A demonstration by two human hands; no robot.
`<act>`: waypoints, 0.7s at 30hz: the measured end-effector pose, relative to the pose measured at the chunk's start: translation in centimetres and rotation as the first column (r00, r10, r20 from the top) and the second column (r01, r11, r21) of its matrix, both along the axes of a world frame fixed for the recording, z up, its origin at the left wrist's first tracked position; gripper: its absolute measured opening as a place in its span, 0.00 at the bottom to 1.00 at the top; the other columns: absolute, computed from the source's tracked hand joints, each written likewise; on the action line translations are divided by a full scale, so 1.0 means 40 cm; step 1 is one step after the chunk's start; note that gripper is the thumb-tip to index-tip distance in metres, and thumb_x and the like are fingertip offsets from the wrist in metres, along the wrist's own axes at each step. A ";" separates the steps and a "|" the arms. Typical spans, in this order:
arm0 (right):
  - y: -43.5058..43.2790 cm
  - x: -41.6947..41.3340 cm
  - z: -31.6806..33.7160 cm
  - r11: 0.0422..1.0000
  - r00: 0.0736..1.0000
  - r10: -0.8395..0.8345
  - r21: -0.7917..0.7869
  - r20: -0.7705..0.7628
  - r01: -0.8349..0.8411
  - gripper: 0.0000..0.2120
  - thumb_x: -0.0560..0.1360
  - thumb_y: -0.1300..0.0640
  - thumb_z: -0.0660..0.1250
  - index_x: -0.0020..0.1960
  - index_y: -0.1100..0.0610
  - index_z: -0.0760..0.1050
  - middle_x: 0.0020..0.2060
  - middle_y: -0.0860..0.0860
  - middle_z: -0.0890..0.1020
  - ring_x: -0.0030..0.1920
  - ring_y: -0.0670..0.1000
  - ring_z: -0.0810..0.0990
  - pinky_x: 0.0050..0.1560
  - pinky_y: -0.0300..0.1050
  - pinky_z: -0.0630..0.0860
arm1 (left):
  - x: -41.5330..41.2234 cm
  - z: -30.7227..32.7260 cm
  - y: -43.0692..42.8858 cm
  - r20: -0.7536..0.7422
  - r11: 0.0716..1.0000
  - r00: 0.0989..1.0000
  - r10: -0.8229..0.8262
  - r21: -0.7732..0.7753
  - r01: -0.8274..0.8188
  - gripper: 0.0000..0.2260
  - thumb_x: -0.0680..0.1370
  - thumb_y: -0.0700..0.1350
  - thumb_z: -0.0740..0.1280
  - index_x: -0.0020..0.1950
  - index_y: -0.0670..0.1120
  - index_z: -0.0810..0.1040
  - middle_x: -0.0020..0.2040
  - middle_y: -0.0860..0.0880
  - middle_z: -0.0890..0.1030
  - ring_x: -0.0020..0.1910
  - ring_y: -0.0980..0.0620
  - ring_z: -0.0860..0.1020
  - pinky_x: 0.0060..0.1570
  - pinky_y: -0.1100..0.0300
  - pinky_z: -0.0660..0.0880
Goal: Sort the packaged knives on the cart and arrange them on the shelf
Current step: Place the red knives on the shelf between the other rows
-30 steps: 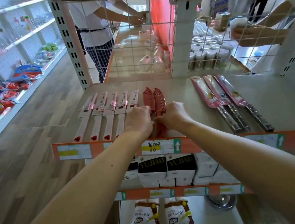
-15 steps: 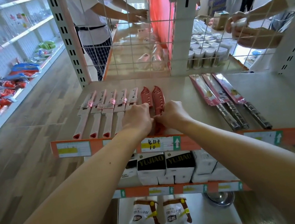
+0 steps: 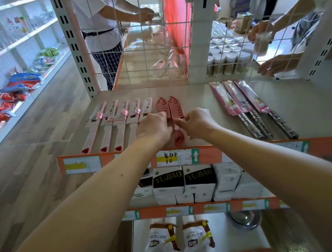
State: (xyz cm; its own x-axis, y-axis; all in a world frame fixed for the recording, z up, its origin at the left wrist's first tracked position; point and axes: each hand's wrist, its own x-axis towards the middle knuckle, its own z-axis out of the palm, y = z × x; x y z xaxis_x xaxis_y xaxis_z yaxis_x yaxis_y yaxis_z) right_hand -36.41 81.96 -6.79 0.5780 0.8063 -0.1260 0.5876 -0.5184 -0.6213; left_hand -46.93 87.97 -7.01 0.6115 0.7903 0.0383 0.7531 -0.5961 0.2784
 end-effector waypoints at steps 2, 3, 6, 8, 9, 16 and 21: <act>-0.014 0.002 0.010 1.000 1.000 -0.003 0.008 0.030 0.003 0.21 0.77 0.47 0.62 0.31 0.58 0.70 0.34 0.54 0.76 0.33 0.52 0.76 0.32 0.42 0.72 | -0.006 0.019 -0.003 0.001 1.000 1.000 0.018 0.012 -0.018 0.13 0.78 0.49 0.61 0.60 0.45 0.74 0.57 0.43 0.78 0.56 0.43 0.76 0.53 0.51 0.75; -0.023 0.002 0.018 1.000 0.998 0.005 0.014 0.059 -0.006 0.20 0.78 0.48 0.61 0.31 0.59 0.71 0.35 0.54 0.75 0.34 0.52 0.75 0.33 0.41 0.71 | -0.010 0.028 -0.005 -0.005 0.999 1.000 0.028 0.022 -0.028 0.13 0.78 0.49 0.61 0.60 0.45 0.73 0.57 0.43 0.78 0.56 0.43 0.76 0.52 0.51 0.75; -0.056 -0.003 0.047 1.000 0.991 0.023 0.007 0.129 -0.024 0.14 0.78 0.53 0.61 0.47 0.63 0.80 0.43 0.55 0.79 0.45 0.54 0.78 0.45 0.43 0.75 | -0.032 0.054 -0.021 -0.060 0.996 0.995 0.076 0.050 -0.073 0.14 0.79 0.48 0.60 0.62 0.47 0.72 0.52 0.45 0.78 0.50 0.45 0.77 0.46 0.54 0.74; -0.086 -0.012 0.063 0.999 0.990 0.032 0.004 0.140 -0.033 0.14 0.77 0.55 0.61 0.54 0.63 0.79 0.52 0.56 0.81 0.52 0.55 0.79 0.52 0.44 0.76 | -0.052 0.063 -0.039 -0.087 0.993 0.991 0.102 0.063 -0.097 0.14 0.79 0.49 0.60 0.63 0.47 0.71 0.50 0.46 0.77 0.47 0.47 0.76 0.42 0.55 0.73; -0.104 -0.021 0.070 0.999 0.989 0.048 0.010 0.137 -0.050 0.14 0.77 0.56 0.61 0.55 0.62 0.79 0.54 0.56 0.81 0.53 0.54 0.79 0.52 0.44 0.76 | -0.063 0.065 -0.051 -0.092 0.992 0.990 0.111 0.070 -0.105 0.15 0.78 0.50 0.59 0.64 0.48 0.71 0.52 0.45 0.78 0.48 0.46 0.77 0.41 0.55 0.74; -0.280 -0.120 0.065 0.979 0.967 0.187 0.049 0.174 -0.198 0.13 0.76 0.60 0.59 0.54 0.62 0.80 0.52 0.57 0.81 0.53 0.56 0.79 0.53 0.46 0.76 | -0.177 0.066 -0.219 -0.056 0.986 0.984 0.167 0.040 -0.165 0.15 0.78 0.46 0.59 0.64 0.45 0.72 0.56 0.43 0.77 0.55 0.43 0.76 0.45 0.55 0.70; -0.394 -0.205 -0.020 0.967 0.949 0.255 -0.024 0.185 -0.255 0.13 0.78 0.58 0.58 0.50 0.63 0.80 0.46 0.56 0.80 0.48 0.57 0.77 0.42 0.42 0.70 | -0.285 0.015 -0.366 -0.040 0.979 0.979 0.202 0.011 -0.201 0.16 0.77 0.44 0.60 0.65 0.43 0.71 0.58 0.40 0.77 0.55 0.40 0.77 0.48 0.53 0.74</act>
